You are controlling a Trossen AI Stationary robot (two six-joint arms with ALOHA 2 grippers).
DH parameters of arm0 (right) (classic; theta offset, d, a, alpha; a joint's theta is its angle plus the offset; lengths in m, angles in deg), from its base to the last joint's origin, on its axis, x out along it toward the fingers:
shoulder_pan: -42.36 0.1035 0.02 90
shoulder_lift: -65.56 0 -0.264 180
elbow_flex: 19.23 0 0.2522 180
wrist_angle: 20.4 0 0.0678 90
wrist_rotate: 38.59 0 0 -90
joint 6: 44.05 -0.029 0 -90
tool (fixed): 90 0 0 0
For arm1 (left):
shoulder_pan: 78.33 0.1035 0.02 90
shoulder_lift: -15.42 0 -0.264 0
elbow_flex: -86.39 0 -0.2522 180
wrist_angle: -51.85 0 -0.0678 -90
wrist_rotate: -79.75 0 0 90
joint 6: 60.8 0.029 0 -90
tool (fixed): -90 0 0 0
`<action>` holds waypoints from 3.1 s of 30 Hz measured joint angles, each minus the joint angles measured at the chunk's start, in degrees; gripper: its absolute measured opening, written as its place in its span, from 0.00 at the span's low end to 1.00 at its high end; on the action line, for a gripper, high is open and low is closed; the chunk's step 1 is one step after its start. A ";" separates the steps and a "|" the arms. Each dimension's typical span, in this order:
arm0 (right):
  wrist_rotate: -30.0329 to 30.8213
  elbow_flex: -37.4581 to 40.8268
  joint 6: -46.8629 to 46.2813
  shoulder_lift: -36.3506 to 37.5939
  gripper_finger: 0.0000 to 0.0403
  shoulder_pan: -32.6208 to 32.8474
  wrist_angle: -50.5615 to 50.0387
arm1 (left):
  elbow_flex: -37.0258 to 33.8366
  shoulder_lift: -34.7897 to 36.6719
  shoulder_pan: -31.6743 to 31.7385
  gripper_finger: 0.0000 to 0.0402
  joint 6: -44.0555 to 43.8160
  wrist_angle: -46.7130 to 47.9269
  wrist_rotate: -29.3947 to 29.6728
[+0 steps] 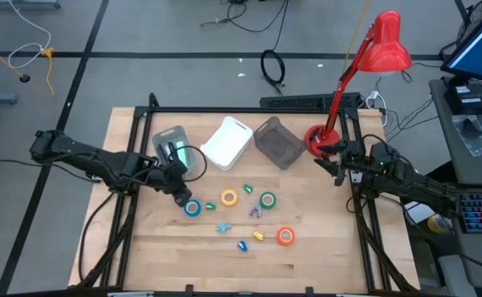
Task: Pick and place Stapler, Stapler remover, tape
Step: Put the left small green stapler into the gray bin
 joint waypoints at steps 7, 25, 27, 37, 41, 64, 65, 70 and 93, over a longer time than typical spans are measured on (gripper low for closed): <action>-0.20 0.00 0.02 0.00 0.60 0.00 -0.02 | 0.00 0.00 -0.03 0.23 4.76 2.39 -1.54; -0.24 -0.04 0.02 -0.02 0.60 0.02 5.27 | 7.18 -23.21 -0.31 0.23 30.00 -13.21 -5.92; -0.25 -0.09 0.02 0.00 0.60 0.02 5.68 | 8.81 -25.92 -0.16 0.23 32.68 -11.70 -6.11; -0.24 -0.09 0.04 0.00 0.60 0.02 5.53 | 14.31 -32.43 0.35 0.23 38.85 -10.92 -9.00; -0.24 -0.09 0.04 0.00 0.60 0.02 5.53 | 14.56 -34.78 0.82 0.23 41.16 -10.61 -8.71; -0.24 -0.09 0.04 0.00 0.60 0.02 5.51 | 14.51 -35.71 2.64 0.23 33.50 -10.43 -8.64; -0.24 -0.09 0.04 0.00 0.60 0.02 5.51 | 14.51 -35.71 2.64 0.23 33.48 -10.41 -8.63; -0.24 -0.09 0.04 0.00 0.60 0.02 5.51 | 14.51 -35.71 2.64 0.31 33.34 -10.41 -8.42; -0.27 -0.07 0.04 0.00 0.60 0.02 5.51 | 14.45 -39.49 2.16 0.50 48.46 -10.33 -10.44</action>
